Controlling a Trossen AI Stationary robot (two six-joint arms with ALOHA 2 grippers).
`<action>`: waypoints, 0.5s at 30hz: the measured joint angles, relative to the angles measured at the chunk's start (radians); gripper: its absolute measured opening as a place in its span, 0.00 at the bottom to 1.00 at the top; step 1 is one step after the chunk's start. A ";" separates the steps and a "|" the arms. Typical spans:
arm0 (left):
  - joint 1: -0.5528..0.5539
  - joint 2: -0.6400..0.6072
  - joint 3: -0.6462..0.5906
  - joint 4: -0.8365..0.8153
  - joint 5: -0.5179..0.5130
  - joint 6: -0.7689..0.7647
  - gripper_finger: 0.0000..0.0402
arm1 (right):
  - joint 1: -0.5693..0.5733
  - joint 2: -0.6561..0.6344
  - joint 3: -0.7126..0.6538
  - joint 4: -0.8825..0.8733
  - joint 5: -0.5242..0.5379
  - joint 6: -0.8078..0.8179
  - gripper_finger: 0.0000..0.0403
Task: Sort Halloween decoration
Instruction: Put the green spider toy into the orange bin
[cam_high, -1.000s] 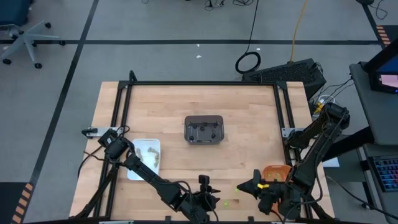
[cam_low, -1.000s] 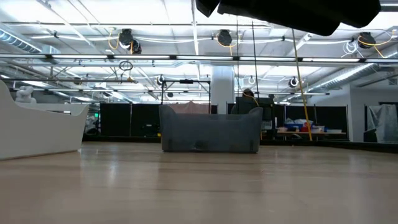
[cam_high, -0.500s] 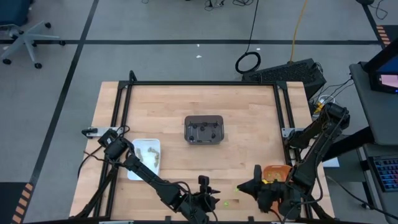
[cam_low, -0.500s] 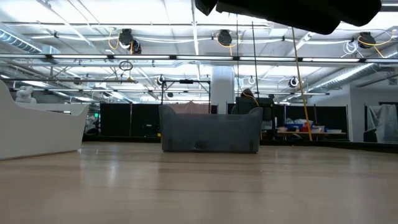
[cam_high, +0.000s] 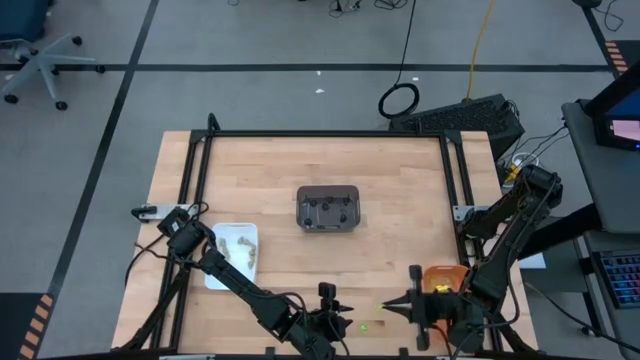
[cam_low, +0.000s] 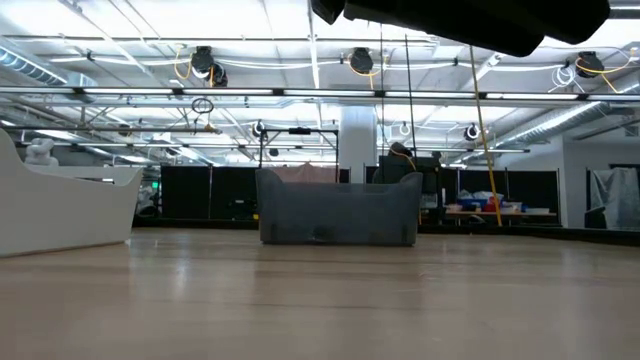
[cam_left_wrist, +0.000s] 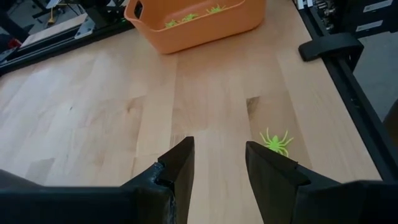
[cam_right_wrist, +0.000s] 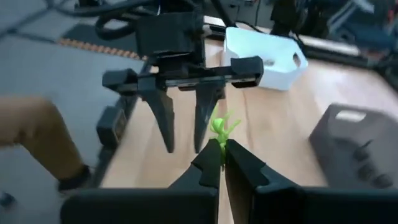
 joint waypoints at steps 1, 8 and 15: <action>0.000 0.000 0.000 0.000 0.000 0.000 0.37 | 0.000 0.000 0.000 0.000 0.000 0.041 0.00; -0.006 0.000 0.000 0.000 0.000 -0.005 0.37 | 0.000 0.000 0.000 0.000 0.000 0.248 0.00; -0.021 0.000 0.000 0.000 0.000 -0.003 0.37 | 0.000 0.000 0.000 0.000 0.000 0.393 0.00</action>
